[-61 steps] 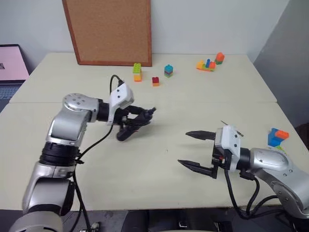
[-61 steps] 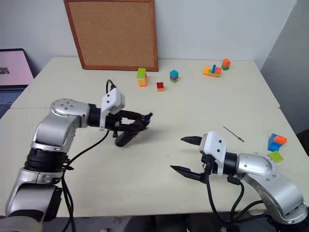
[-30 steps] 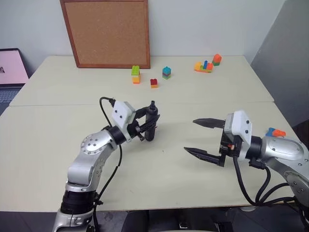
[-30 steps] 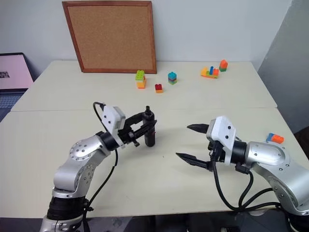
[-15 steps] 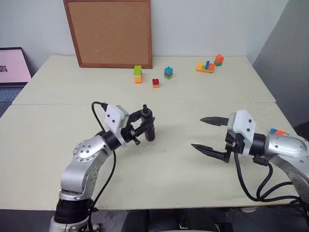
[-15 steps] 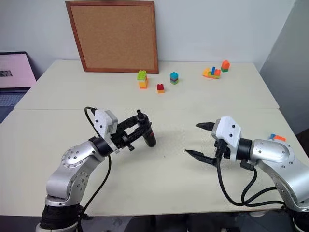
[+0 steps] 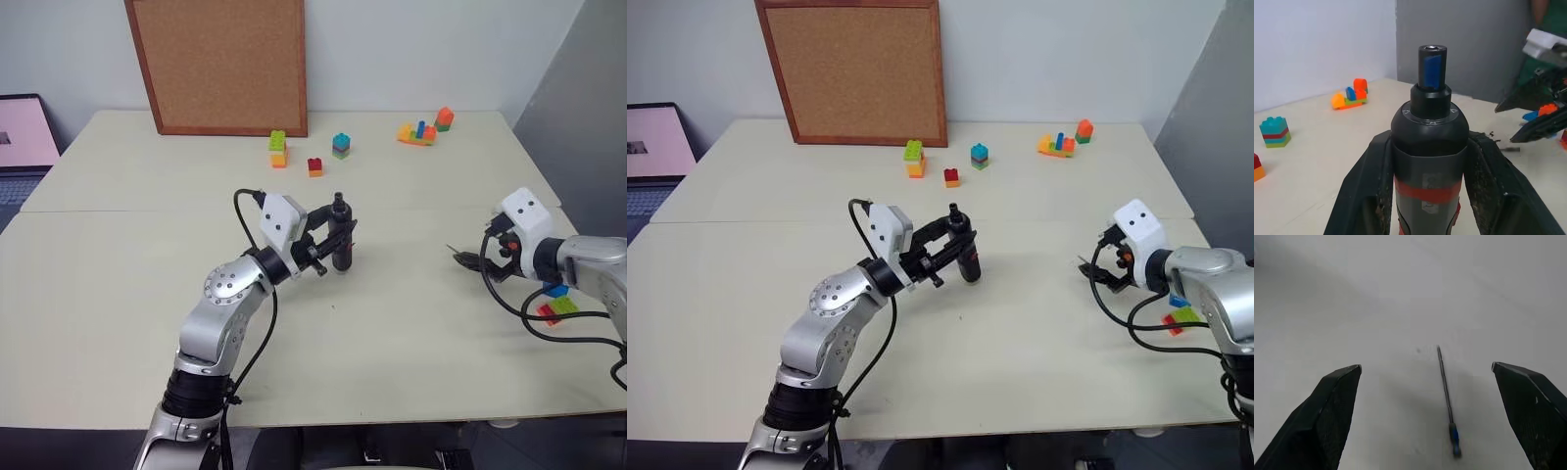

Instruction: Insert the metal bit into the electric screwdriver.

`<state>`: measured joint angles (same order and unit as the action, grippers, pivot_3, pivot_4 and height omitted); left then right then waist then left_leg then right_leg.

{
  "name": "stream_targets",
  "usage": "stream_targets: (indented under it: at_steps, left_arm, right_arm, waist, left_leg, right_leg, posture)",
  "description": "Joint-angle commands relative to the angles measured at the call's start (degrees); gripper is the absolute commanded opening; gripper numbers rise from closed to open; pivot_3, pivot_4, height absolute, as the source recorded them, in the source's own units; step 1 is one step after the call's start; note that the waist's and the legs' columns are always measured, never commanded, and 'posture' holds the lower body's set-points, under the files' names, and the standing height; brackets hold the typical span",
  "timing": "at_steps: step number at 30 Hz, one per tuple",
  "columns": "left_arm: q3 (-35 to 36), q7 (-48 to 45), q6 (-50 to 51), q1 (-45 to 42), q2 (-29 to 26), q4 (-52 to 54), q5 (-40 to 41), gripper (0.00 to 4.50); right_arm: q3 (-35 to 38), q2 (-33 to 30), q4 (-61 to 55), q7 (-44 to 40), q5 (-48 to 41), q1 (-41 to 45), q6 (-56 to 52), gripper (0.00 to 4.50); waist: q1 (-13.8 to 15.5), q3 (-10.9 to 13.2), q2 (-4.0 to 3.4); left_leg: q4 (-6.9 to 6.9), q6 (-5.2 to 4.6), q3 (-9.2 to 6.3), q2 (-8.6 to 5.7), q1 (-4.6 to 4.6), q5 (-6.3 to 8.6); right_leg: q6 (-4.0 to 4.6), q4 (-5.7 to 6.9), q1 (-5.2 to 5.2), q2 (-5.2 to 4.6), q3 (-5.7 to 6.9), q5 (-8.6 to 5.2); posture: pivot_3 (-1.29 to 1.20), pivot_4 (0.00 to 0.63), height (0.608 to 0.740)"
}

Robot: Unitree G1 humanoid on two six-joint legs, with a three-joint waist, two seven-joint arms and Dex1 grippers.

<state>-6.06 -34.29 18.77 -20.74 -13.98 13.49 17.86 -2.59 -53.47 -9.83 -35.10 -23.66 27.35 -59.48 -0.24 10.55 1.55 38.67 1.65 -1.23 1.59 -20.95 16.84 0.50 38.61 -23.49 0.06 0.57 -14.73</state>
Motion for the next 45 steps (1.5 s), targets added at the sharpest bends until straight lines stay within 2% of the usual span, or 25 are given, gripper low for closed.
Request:
stream_targets:
  at_steps: [1, 11, 14, 23, 30, 39, 45]
  left_arm:
    - [-1.35, 0.22, -3.56, -0.49, 1.13, 1.28, -0.92, 1.64]
    - [-2.99, 0.38, -5.69, 0.10, 2.15, 0.96, -2.63, 1.64]
    - [-3.00, 0.61, -6.12, 0.08, 2.24, 0.81, -3.05, 1.64]
    - [-2.96, 1.25, -6.50, 0.25, 2.27, 0.92, -3.79, 1.64]
    - [-2.91, 1.68, -6.63, 0.42, 2.21, 1.26, -4.22, 1.64]
    - [-3.09, 1.52, -7.54, 0.04, 2.33, 0.92, -4.53, 1.64]
    - [-2.37, 0.89, -5.88, -1.03, 2.05, 0.60, -3.16, 1.64]
  right_arm:
    - [-3.33, 0.00, 7.21, -2.18, 3.51, 5.33, 1.04, 4.50]
    - [-14.09, 3.24, 25.62, -11.73, 11.17, 15.86, 5.12, 4.50]
    - [-16.37, 4.56, 30.63, -14.02, 13.91, 18.22, 7.49, 4.01]
    - [-21.22, 8.32, 43.19, -21.77, 20.79, 23.53, 12.52, 1.67]
    - [-20.42, 10.21, 46.24, -22.56, 23.83, 24.66, 14.97, 0.07]
    - [-14.53, 11.36, 41.55, -18.74, 23.46, 22.92, 13.02, 0.00]
    - [-1.90, 11.52, 25.51, -12.08, 18.47, 18.70, 7.66, 0.00]
  waist:
    - [-0.05, 0.02, -0.02]
    - [-0.01, 0.03, -0.04]
    - [-0.05, 0.03, -0.04]
    - [-0.13, 0.02, -0.04]
    - [-0.15, 0.02, -0.03]
    - [-0.32, 0.02, -0.03]
    - [-0.08, 0.11, -0.17]
  left_leg:
    - [0.00, 0.00, -0.01, -0.01, -0.04, 0.00]
    - [0.00, 0.00, 0.08, -0.01, -0.07, 0.00]
    - [0.01, 0.00, 0.05, -0.01, -0.06, 0.00]
    - [0.05, 0.00, 0.01, 0.00, 0.04, 0.00]
    - [0.06, 0.00, -0.01, 0.01, 0.09, 0.00]
    - [0.07, 0.00, 0.00, 0.03, 0.11, 0.00]
    - [0.05, 0.00, -0.04, 0.04, -0.06, 0.00]
  right_leg:
    - [0.00, 0.01, -0.03, 0.00, 0.02, 0.00]
    - [-0.01, -0.02, -0.04, 0.01, 0.01, 0.00]
    - [-0.01, -0.02, -0.04, 0.00, -0.02, 0.00]
    - [0.00, 0.07, 0.00, -0.01, 0.00, 0.03]
    - [-0.02, 0.10, 0.07, -0.01, 0.02, 0.04]
    - [-0.04, 0.12, 0.08, -0.07, -0.01, 0.07]
    - [-0.05, 0.09, -0.05, -0.10, 0.00, 0.07]
  posture:
    - [0.00, 0.150, 0.740]
    - [0.00, 0.150, 0.740]
    - [0.00, 0.150, 0.740]
    - [0.00, 0.150, 0.740]
    - [0.00, 0.150, 0.740]
    - [0.00, 0.150, 0.740]
    - [0.00, 0.150, 0.740]
